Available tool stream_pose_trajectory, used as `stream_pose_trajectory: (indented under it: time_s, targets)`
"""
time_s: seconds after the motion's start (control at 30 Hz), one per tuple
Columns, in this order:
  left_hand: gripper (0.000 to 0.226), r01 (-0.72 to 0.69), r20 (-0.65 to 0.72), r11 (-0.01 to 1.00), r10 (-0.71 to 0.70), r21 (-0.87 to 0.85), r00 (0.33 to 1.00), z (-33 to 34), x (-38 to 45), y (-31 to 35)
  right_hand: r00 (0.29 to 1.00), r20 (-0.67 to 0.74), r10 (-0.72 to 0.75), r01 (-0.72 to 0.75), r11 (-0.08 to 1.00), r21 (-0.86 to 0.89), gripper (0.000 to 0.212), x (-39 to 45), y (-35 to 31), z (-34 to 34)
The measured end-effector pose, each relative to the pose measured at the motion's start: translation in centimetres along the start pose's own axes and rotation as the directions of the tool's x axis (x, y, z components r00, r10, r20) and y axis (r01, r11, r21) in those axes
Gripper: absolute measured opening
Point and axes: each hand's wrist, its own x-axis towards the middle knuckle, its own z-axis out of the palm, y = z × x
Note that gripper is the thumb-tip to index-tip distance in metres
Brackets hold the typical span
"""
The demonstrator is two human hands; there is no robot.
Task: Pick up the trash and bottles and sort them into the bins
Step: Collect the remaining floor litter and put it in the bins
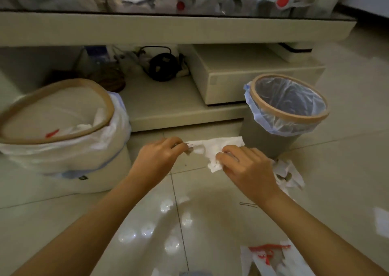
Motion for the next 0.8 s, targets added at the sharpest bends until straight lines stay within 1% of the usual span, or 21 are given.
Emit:
stream_pose_trajectory:
  time_s: [0.13,0.27,0.37,0.5,0.57,0.6,0.67,0.7,0.73,0.77,0.8]
  targets:
    - [0.022,0.107,-0.109,0.989,-0.095,0.105,0.989,-4.5,-1.8,-3.5,0.993,-0.064,-0.094,0.098,0.993,0.059,0.009,6.3,-2.9,-0.1]
    - [0.020,0.226,-0.163,0.949,-0.193,0.221,0.968,-8.9,-4.6,-6.8,0.974,-0.128,-0.187,0.197,0.977,0.078,0.004,12.0,-6.5,0.6]
    - [0.021,0.330,-0.216,0.900,-0.276,0.283,0.937,-11.1,-6.6,-9.3,0.958,-0.160,-0.239,0.255,0.963,0.090,0.005,15.5,-9.3,1.4]
    - [0.022,0.460,-0.254,0.837,-0.396,0.295,0.883,-12.9,-8.5,-13.5,0.932,-0.221,-0.286,0.314,0.944,0.103,0.006,19.9,-13.1,2.9]
    - [0.022,0.525,-0.250,0.796,-0.465,0.300,0.849,-13.3,-9.4,-15.5,0.923,-0.258,-0.287,0.324,0.939,0.115,0.011,22.0,-15.0,3.7]
    - [0.023,0.546,-0.224,0.777,-0.498,0.313,0.838,-13.4,-9.7,-16.3,0.920,-0.264,-0.290,0.332,0.934,0.130,0.013,22.8,-16.0,4.0]
    - [0.024,0.581,-0.134,0.727,-0.576,0.367,0.806,-13.4,-10.1,-17.4,0.916,-0.231,-0.327,0.372,0.909,0.188,0.009,24.3,-17.8,5.1]
    - [0.027,0.600,-0.096,0.702,-0.616,0.384,0.782,-13.4,-10.2,-17.8,0.917,-0.177,-0.358,0.393,0.890,0.231,0.010,25.0,-18.5,5.7]
    - [0.033,0.620,-0.074,0.683,-0.647,0.388,0.759,-13.5,-10.4,-18.2,0.919,-0.080,-0.387,0.394,0.878,0.273,0.013,25.5,-19.1,6.5]
    - [0.039,0.635,-0.068,0.668,-0.666,0.387,0.742,-13.6,-10.5,-18.6,0.920,0.042,-0.389,0.360,0.883,0.301,0.019,26.0,-19.7,7.3]
    - [0.044,0.638,-0.072,0.663,-0.669,0.390,0.740,-13.7,-10.6,-18.8,0.919,0.168,-0.356,0.296,0.907,0.301,0.026,26.3,-20.0,8.0]
